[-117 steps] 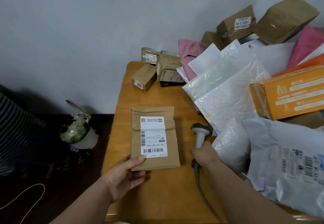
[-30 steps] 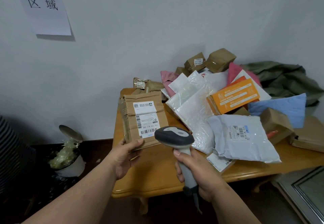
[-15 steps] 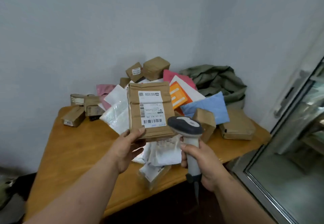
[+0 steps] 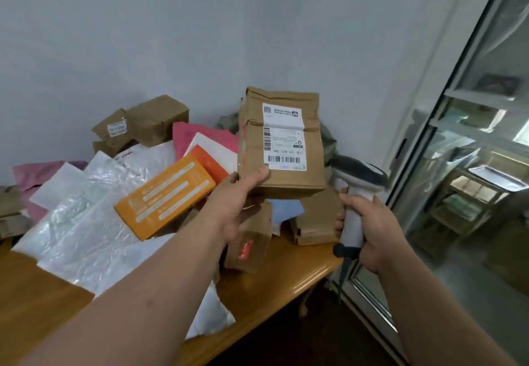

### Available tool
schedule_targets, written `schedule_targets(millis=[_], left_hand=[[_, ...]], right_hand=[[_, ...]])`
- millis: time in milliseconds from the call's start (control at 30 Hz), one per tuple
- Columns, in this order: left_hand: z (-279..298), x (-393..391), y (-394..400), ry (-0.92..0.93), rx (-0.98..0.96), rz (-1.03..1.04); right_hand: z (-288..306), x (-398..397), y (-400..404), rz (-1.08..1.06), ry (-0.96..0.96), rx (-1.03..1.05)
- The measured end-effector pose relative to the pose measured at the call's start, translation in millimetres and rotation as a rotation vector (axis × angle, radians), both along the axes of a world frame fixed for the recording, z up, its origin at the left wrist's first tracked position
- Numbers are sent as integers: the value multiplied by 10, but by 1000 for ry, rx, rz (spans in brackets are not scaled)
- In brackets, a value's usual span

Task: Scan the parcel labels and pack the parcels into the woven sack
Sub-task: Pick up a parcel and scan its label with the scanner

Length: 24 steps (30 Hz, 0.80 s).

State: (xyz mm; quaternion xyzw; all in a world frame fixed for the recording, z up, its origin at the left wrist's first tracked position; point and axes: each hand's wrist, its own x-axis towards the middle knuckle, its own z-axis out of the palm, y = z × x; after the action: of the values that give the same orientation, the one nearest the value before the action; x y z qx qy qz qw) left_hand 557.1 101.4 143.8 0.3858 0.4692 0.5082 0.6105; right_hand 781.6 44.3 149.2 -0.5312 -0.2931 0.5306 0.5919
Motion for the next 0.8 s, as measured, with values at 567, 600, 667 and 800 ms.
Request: schedule_targets(millis=[567, 600, 667, 800], left_hand=[[138, 1035, 2708, 271, -328, 73], [109, 1064, 2805, 284, -370, 69], [33, 1101, 2975, 307, -449, 82], [-57, 1186, 3314, 361, -570, 105]], right_hand=[[-44, 1045, 2959, 156, -22, -183], [-84, 1074, 3141, 184, -26, -198], [-164, 1104, 3461, 249, -20, -234], [-319, 1116, 3947, 299, 2, -288]])
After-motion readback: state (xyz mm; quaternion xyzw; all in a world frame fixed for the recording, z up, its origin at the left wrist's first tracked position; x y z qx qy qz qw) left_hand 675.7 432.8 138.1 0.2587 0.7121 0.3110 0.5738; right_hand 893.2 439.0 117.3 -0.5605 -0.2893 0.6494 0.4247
